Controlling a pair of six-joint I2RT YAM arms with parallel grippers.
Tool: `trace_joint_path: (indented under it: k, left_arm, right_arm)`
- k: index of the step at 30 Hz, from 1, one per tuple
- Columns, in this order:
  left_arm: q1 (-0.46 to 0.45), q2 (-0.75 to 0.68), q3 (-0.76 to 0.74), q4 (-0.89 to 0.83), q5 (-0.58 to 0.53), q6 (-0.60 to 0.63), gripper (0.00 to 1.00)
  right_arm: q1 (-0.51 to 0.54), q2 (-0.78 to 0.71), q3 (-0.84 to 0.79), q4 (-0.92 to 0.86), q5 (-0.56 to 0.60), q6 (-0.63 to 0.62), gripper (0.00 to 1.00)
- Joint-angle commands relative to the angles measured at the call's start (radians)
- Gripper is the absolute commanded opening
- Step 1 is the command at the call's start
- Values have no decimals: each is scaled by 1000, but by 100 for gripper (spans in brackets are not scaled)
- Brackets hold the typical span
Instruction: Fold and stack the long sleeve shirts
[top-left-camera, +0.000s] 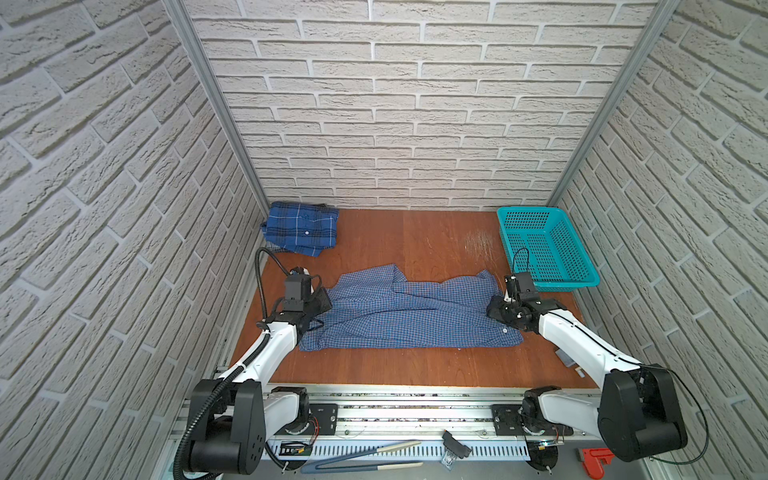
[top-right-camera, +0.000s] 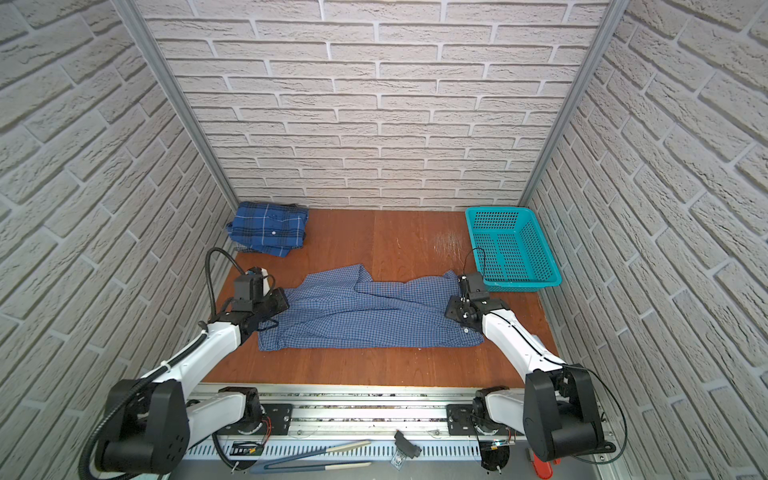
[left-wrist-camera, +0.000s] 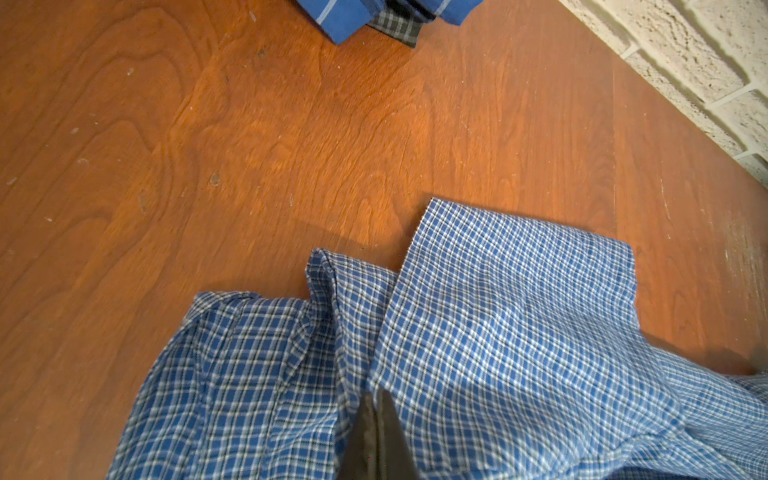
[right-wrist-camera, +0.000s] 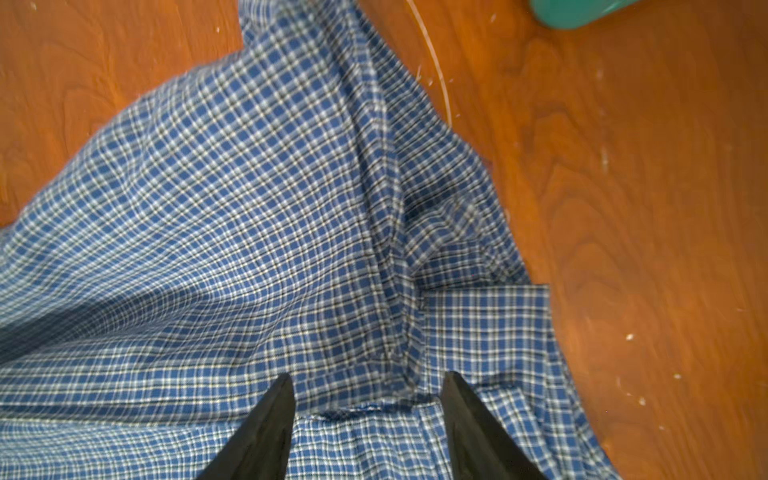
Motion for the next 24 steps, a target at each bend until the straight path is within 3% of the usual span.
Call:
trace_joint_path:
  k: [1,8,17,20,24]
  left_arm:
    - [8,18,31,36,-4,12,0]
    - [8,39,78,38,5,4,0]
    - [8,58,92,47,21,5,0]
    - [8,58,94,39,11,12,0]
    - [8,62,95,51,17,7,0]
  right_arm:
    - [-3,-9,-10,59,7,44,59]
    - [-2,35,-18,155,-70,83,53]
    - [-5,64,-15,87,100,73,61]
    - [-3,68,-37,128,30,71,59]
    - [-2,45,-60,182,-24,87,49]
